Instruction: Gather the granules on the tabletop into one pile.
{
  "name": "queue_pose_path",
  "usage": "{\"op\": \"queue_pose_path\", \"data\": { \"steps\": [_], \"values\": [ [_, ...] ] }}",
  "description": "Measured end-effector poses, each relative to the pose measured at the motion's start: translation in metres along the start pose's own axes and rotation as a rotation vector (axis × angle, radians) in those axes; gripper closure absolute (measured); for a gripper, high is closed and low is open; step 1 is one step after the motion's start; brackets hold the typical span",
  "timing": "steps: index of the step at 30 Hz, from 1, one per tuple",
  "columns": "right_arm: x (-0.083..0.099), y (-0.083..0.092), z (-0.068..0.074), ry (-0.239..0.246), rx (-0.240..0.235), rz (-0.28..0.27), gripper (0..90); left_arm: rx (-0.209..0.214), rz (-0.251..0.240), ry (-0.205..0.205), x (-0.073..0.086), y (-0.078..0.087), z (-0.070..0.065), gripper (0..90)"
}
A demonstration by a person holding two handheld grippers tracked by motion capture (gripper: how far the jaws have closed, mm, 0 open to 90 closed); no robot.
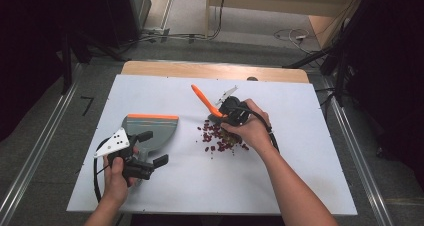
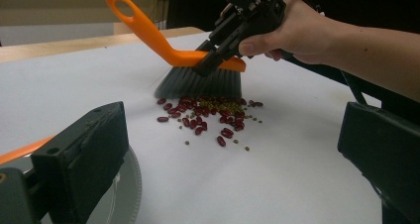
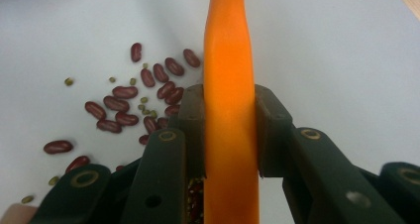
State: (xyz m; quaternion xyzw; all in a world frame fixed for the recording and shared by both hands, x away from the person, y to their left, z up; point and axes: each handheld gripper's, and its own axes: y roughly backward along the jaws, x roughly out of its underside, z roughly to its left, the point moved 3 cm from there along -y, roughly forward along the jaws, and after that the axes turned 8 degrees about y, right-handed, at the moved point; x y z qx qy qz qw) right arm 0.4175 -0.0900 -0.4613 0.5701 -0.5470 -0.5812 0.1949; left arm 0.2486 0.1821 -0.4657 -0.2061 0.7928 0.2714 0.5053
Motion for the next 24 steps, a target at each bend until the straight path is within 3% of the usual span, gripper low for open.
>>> {"op": "queue_pose_path", "data": {
  "steps": [3,7,10,13,16,20,24],
  "values": [
    [0.000,0.003,0.002,0.006,-0.013,-0.006,69.1,0.000,0.002,-0.001,0.000,0.000,0.000,0.0],
    [0.000,0.010,-0.003,-0.010,0.008,-0.033,69.0,-0.005,-0.004,-0.002,0.000,0.001,0.001,0.0],
    [-0.002,0.021,-0.008,-0.040,0.033,-0.075,69.0,-0.006,-0.007,0.000,-0.001,0.002,0.002,0.0],
    [-0.007,0.034,-0.007,-0.099,0.034,-0.148,69.0,-0.009,-0.010,0.002,-0.001,0.003,0.003,0.0],
    [-0.014,0.043,0.000,-0.180,-0.022,-0.195,68.9,-0.009,-0.010,0.003,-0.001,0.003,0.003,0.0],
    [-0.024,0.042,0.018,-0.178,-0.055,-0.180,68.9,-0.009,-0.009,0.002,-0.001,0.002,0.003,0.0],
    [-0.033,0.042,0.033,-0.222,-0.105,-0.198,68.9,-0.010,-0.009,0.002,-0.001,0.003,0.003,0.0]
  ]
}}
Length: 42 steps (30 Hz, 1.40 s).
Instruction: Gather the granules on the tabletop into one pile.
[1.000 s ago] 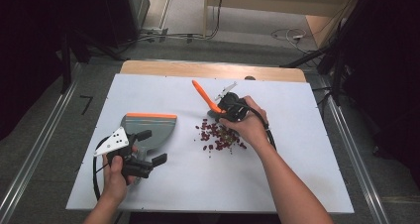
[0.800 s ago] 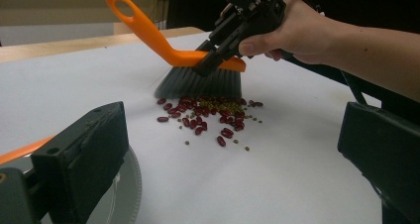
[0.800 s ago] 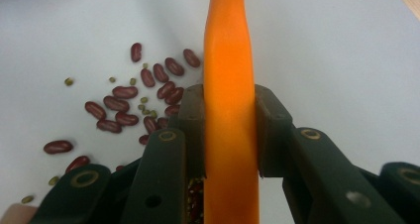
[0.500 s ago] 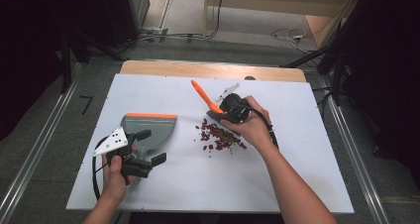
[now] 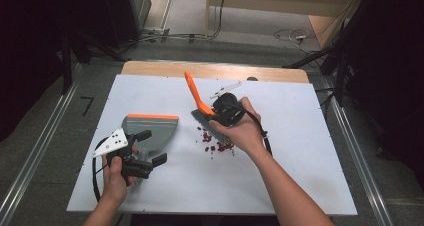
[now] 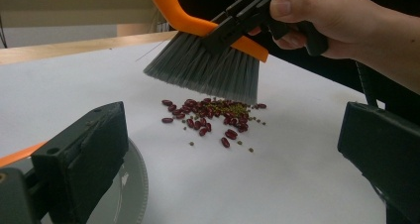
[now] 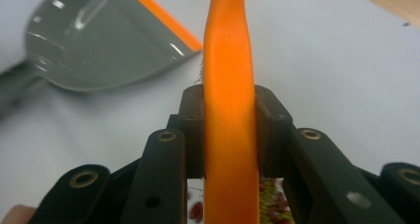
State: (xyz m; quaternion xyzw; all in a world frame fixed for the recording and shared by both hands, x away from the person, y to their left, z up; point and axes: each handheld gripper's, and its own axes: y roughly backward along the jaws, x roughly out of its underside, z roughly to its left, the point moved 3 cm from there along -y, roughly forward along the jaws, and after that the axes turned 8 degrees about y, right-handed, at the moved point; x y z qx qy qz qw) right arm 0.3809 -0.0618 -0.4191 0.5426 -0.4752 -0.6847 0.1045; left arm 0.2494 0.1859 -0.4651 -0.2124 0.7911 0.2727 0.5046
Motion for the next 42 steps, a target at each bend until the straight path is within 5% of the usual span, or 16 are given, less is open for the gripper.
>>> {"op": "queue_pose_path", "data": {
  "steps": [7,14,17,19,33,42],
  "values": [
    [0.000,-0.013,0.022,-0.062,-0.092,0.015,68.9,-0.001,-0.003,-0.001,0.000,0.001,0.000,0.0],
    [0.012,-0.036,0.021,-0.170,-0.171,0.034,68.9,-0.002,-0.004,-0.002,0.000,0.001,0.001,0.0],
    [0.022,-0.046,0.013,-0.203,-0.157,0.057,68.9,-0.002,-0.005,-0.001,0.000,0.001,0.000,0.0],
    [0.027,-0.049,0.007,-0.206,-0.106,0.070,68.6,-0.003,-0.004,-0.001,0.000,0.001,0.001,0.0],
    [0.050,-0.039,-0.028,-0.286,-0.083,0.056,68.3,-0.006,-0.005,0.001,0.000,0.002,0.000,0.0],
    [0.057,-0.032,-0.038,-0.292,-0.054,0.065,68.2,-0.005,-0.007,0.004,0.000,0.002,0.000,0.0]
  ]
}}
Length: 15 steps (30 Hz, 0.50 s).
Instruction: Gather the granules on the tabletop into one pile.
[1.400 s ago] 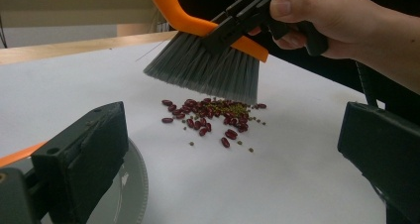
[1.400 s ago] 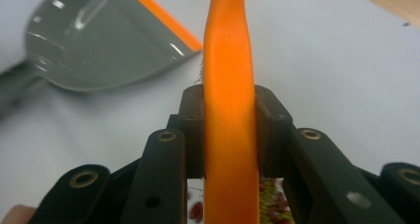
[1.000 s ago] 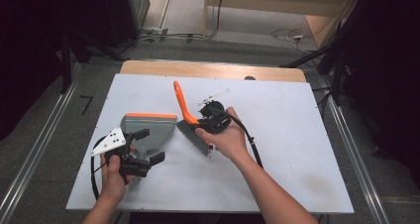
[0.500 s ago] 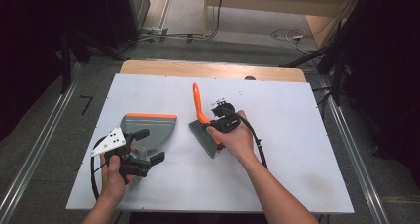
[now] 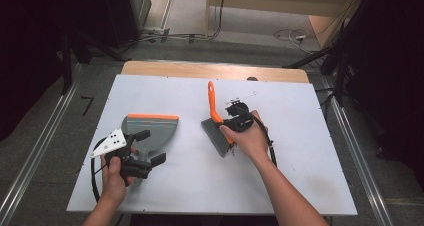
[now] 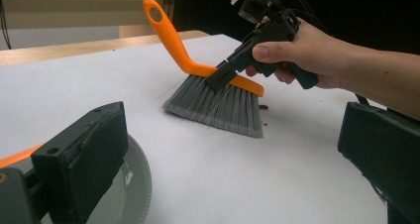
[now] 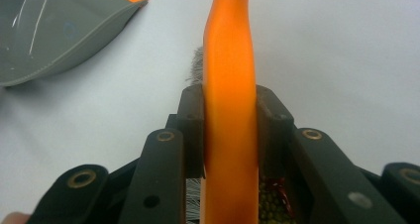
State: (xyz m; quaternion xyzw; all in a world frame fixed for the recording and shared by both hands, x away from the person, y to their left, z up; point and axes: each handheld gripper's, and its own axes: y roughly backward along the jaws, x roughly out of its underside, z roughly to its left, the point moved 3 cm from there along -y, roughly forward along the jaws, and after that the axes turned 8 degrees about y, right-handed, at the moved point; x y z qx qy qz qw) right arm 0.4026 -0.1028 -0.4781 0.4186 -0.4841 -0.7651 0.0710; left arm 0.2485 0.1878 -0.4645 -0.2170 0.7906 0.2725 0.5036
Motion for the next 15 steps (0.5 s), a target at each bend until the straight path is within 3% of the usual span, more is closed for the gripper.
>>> {"op": "queue_pose_path", "data": {
  "steps": [9,15],
  "values": [
    [0.003,0.008,-0.010,-0.049,0.015,0.001,68.4,0.000,-0.005,-0.001,-0.001,0.001,0.000,0.0],
    [-0.006,0.016,-0.006,-0.111,-0.064,-0.049,68.9,0.001,-0.001,-0.002,-0.001,-0.001,0.000,0.0]
  ]
}}
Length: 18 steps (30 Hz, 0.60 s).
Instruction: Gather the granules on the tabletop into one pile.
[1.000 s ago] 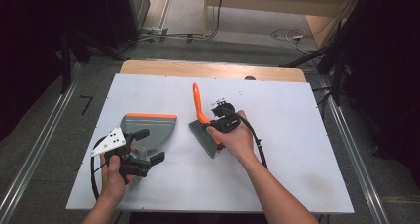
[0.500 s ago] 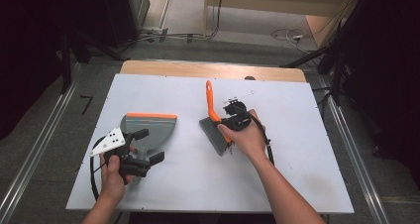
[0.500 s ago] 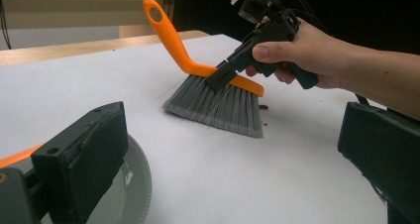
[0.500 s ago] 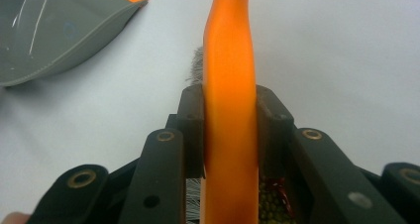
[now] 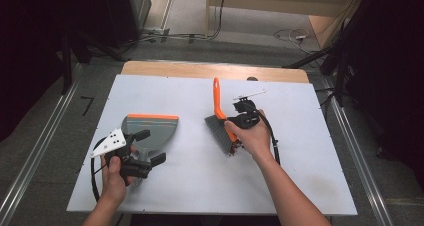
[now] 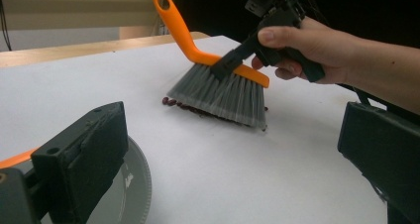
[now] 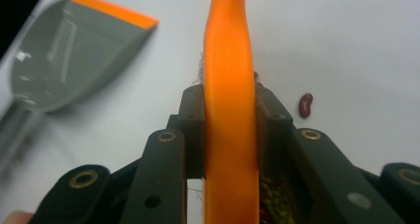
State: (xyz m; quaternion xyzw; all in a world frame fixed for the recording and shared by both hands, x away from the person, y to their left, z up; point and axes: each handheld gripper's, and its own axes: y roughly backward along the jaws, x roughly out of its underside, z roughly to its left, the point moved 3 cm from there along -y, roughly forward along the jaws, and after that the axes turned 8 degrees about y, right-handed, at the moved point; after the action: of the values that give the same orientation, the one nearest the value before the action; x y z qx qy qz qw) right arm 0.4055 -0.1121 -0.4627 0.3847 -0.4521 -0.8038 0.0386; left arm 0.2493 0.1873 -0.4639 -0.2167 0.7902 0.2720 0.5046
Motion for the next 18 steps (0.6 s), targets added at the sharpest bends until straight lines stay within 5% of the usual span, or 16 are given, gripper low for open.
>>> {"op": "queue_pose_path", "data": {
  "steps": [4,9,18],
  "values": [
    [-0.016,-0.007,0.009,-0.006,0.010,-0.025,69.0,0.005,-0.002,-0.001,0.000,-0.001,-0.001,0.0],
    [-0.028,-0.033,0.012,-0.070,0.005,-0.007,69.0,0.010,0.008,-0.010,0.000,-0.004,-0.002,0.0],
    [-0.018,-0.036,-0.016,-0.182,0.043,-0.006,68.7,0.009,0.013,-0.014,0.001,-0.003,-0.001,0.0]
  ]
}}
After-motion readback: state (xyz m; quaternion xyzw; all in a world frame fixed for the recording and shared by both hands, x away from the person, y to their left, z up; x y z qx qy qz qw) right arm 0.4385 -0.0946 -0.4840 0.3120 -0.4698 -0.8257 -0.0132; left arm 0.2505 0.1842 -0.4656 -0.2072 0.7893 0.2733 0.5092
